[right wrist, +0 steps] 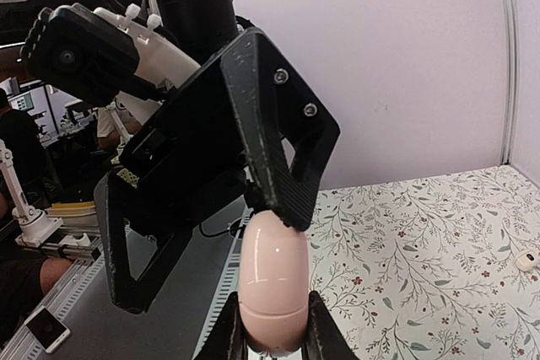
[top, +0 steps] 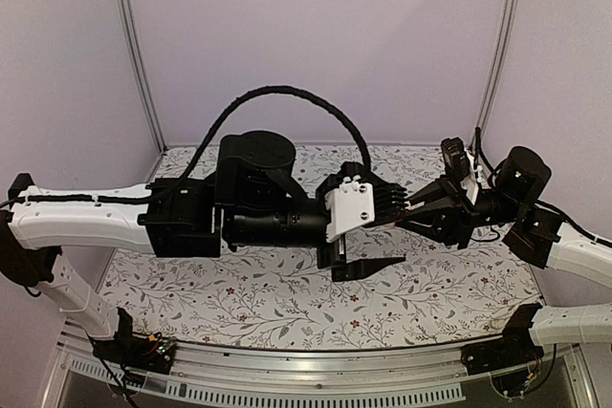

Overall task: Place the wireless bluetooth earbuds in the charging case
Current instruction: Close the charging case with the earbuds inside.

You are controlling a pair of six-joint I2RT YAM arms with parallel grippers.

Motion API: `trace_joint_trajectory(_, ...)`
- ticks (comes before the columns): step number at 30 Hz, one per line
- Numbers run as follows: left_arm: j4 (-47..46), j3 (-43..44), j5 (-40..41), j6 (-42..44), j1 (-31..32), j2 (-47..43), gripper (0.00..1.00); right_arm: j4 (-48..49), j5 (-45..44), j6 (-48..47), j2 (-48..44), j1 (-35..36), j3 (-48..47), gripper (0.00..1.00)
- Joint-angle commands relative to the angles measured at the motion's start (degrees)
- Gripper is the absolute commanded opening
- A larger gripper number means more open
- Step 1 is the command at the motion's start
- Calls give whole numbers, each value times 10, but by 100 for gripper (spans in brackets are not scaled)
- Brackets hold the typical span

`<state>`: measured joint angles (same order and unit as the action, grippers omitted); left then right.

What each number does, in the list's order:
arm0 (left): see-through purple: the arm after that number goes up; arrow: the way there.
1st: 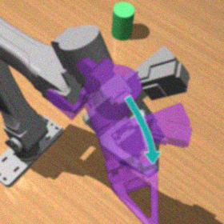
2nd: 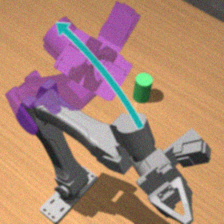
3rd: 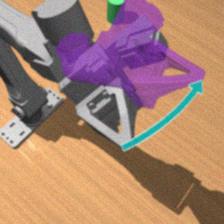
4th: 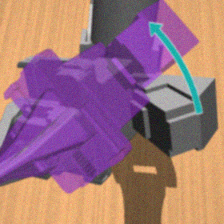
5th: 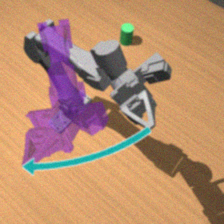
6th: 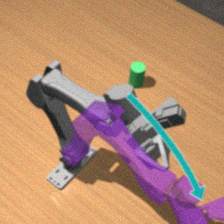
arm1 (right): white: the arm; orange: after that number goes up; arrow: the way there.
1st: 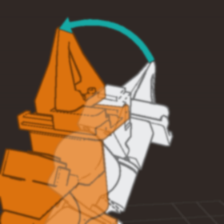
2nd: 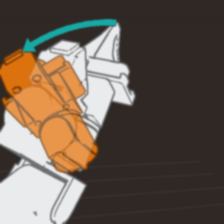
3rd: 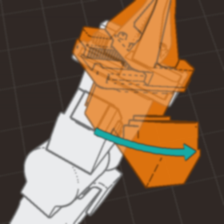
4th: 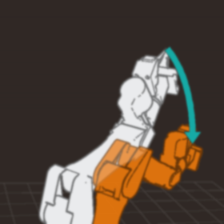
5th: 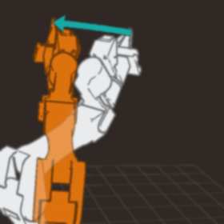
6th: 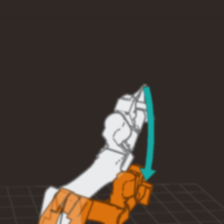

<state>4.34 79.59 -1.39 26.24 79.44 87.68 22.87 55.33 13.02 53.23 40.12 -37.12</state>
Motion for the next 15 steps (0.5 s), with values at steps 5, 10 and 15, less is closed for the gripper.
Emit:
trace_joint_trajectory(5, 39, 7, 12, 43, 41, 17, 91, 8, -36, 5, 2, -3, -16, 0)
trace_joint_trajectory(10, 55, 13, 52, 69, 47, 26, 89, 8, -39, 10, 3, -3, -22, 0)
trace_joint_trajectory(15, 61, 11, 148, 115, 63, 41, 85, 12, -40, 51, 9, -3, -38, 0)
